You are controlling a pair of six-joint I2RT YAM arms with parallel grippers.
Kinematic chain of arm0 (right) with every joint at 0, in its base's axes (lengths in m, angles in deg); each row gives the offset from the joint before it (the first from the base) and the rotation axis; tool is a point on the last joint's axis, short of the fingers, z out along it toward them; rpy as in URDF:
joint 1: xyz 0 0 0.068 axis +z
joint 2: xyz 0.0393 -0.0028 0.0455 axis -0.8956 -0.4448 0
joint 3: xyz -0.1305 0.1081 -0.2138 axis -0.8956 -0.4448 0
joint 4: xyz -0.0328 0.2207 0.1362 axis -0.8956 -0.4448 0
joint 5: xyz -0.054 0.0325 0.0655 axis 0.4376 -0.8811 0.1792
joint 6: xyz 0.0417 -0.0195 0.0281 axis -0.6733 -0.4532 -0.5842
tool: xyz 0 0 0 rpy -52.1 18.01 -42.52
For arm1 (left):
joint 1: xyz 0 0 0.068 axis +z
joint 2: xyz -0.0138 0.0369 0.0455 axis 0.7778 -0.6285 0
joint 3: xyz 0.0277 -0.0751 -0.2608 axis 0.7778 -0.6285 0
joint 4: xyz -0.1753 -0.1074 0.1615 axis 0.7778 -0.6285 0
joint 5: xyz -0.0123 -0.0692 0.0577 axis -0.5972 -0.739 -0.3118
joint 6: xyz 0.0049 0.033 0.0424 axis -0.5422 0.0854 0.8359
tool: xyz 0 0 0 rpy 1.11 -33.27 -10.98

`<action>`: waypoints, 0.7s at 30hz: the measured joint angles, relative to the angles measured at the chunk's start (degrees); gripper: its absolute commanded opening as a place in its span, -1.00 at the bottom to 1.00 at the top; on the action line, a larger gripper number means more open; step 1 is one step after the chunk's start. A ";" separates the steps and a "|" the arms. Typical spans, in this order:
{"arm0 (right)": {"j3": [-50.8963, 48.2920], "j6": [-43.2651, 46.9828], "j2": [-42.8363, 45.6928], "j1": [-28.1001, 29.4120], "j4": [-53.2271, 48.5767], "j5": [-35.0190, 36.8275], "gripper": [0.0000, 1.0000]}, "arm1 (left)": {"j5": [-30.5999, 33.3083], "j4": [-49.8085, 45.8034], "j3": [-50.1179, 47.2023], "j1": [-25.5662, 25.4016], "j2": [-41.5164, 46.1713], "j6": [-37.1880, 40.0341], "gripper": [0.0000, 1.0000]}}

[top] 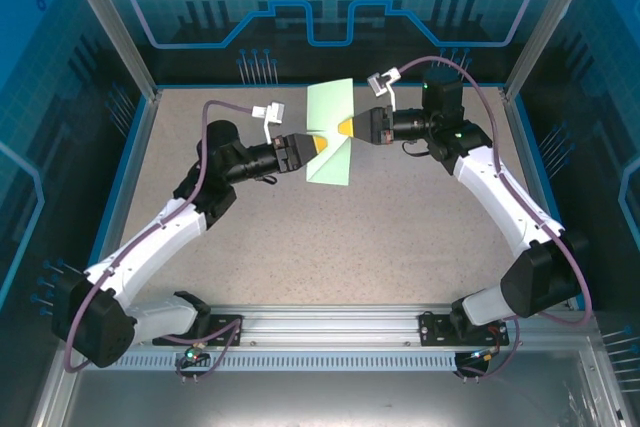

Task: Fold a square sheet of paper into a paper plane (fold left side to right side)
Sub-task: Turn over the paper at the center of the table.

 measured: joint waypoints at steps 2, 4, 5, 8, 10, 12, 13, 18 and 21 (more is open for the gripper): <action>0.00 -0.61 0.00 0.02 0.68 0.00 -0.68 | 0.24 0.33 0.02 -0.02 0.37 -0.20 -0.42; 0.00 -0.81 0.00 0.02 0.85 0.13 -0.56 | 0.46 0.57 0.02 -0.22 0.48 -0.11 -0.55; 0.00 -0.63 0.00 0.02 0.70 0.28 -0.48 | 0.55 0.55 0.02 -0.33 0.48 0.00 -0.61; 0.11 1.18 0.02 -0.09 -1.62 1.31 -0.26 | 1.11 -1.18 0.24 -0.79 0.48 1.01 -0.71; 0.61 4.02 0.13 -0.46 -5.51 3.30 -0.16 | 2.34 -4.57 1.03 -1.40 0.50 3.08 -0.75; 1.29 8.09 0.83 -1.77 -11.37 7.41 -0.10 | 5.03 -10.56 2.82 -2.78 0.50 6.62 -0.79; 1.44 9.92 1.42 -2.58 -14.16 9.97 -0.02 | 6.60 -13.84 3.93 -3.67 0.50 8.44 -0.79; -0.46 16.20 6.97 -9.03 -25.79 25.64 0.20 | 19.04 -31.89 10.12 -10.38 0.33 17.73 -0.88; -5.60 16.55 11.80 -15.08 -28.11 30.75 0.34 | 27.80 -41.31 12.96 -14.32 -1.49 20.76 -0.90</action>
